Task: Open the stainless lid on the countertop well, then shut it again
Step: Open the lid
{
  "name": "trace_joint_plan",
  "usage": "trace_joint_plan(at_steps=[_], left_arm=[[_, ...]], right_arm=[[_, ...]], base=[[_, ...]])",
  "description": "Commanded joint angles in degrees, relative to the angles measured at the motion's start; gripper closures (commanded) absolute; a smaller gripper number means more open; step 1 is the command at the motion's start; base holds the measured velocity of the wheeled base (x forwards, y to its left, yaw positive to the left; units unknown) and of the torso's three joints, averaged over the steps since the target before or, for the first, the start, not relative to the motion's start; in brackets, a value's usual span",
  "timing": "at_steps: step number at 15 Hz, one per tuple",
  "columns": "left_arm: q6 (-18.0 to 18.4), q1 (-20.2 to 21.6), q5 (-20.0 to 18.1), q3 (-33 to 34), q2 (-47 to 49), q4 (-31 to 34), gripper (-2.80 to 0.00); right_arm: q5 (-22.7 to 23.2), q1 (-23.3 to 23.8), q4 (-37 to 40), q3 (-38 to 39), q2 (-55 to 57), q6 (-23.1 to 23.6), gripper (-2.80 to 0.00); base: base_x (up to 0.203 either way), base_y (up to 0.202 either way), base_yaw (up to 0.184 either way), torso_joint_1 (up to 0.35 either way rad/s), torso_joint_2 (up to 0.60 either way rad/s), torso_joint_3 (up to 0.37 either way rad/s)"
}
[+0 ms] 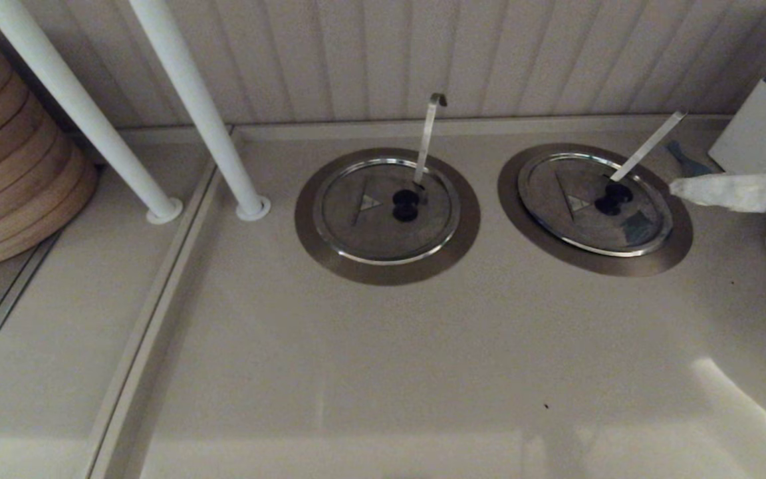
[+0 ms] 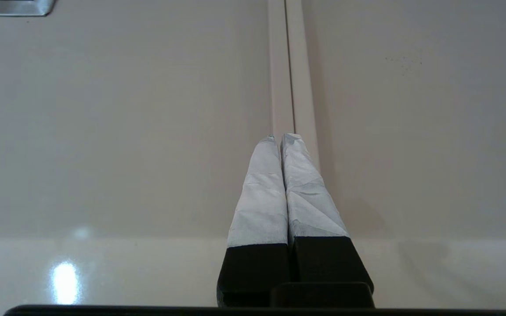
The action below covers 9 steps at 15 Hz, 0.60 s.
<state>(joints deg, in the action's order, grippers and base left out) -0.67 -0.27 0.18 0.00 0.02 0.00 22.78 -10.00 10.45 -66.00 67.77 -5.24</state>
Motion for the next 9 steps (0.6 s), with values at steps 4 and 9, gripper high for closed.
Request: trace_joint_plan(at_steps=[4, 9], left_arm=[[0.0, 0.0, 0.0, 0.0, 0.1, 0.0, 0.00], [0.0, 0.0, 0.1, 0.0, 0.1, 0.0, 0.00]], right_arm=[[-17.9, -3.6, -11.0, -1.7, 18.6, -2.4, -2.80], [-38.5, -4.2, -27.3, 2.9, 20.0, 6.5, -2.80]], base=[[0.000, 0.000, 0.000, 0.000, 0.00, 0.000], [0.000, 0.000, 0.000, 0.000, 0.00, 0.000]])
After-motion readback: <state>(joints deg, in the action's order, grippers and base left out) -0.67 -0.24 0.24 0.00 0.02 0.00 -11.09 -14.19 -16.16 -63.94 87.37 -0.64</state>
